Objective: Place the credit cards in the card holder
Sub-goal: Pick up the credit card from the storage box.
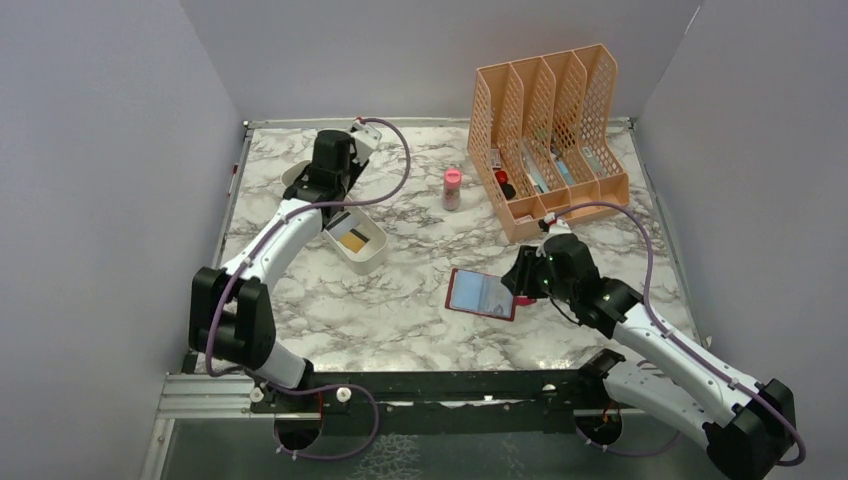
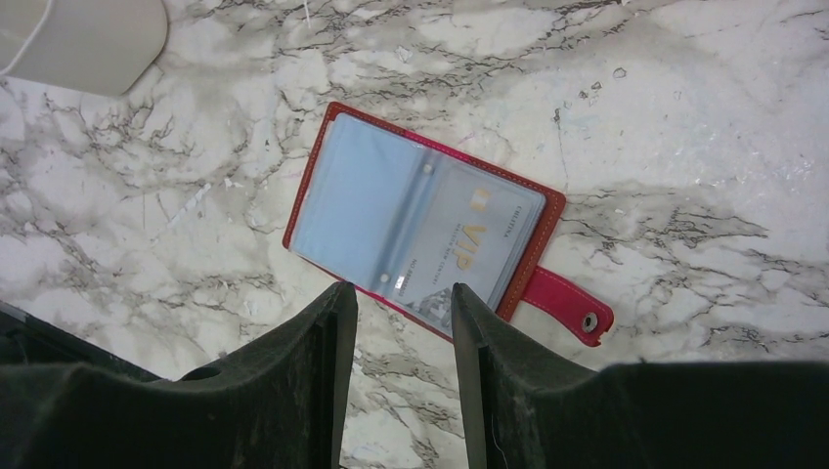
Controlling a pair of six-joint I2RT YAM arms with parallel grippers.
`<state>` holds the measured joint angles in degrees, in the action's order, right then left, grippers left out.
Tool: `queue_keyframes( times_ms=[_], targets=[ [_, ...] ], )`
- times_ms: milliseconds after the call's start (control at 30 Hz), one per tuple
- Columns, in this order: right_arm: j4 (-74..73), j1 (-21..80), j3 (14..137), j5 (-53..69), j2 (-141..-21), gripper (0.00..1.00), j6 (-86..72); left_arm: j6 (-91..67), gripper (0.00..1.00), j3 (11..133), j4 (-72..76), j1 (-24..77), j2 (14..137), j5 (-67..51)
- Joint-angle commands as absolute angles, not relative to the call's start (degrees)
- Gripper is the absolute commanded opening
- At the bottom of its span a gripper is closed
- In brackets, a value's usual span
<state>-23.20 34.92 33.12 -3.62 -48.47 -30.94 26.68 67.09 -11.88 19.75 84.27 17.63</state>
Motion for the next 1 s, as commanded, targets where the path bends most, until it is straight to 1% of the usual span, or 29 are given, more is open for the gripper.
queue_keyframes(
  times_ms=[0,167,400,667,867,967],
  targets=[
    [-22.6,35.2,33.4,-2.2,-48.4,0.46,-29.5,35.1,0.47,70.2,-12.6,12.1,90.9,13.8],
    [-23.7,35.2,34.7,-3.9,-49.3,0.46,-29.3,40.0,0.41,68.7,-8.9,8.5,94.7,10.9],
    [-23.8,35.2,35.0,-4.5,-50.4,0.45,-29.1,45.5,0.41,67.1,-3.5,7.7,99.4,9.1],
    [-24.5,35.2,35.5,-7.3,-51.3,0.45,-29.5,47.1,0.42,67.6,-0.1,7.1,105.4,12.7],
    [-24.4,35.2,35.5,-7.2,-52.1,0.45,-29.4,50.1,0.42,66.0,5.6,7.0,106.6,16.8],
    [-24.1,35.2,35.3,-7.9,-52.4,0.46,-29.3,50.2,0.42,65.2,7.4,7.0,107.1,17.0]
  ],
)
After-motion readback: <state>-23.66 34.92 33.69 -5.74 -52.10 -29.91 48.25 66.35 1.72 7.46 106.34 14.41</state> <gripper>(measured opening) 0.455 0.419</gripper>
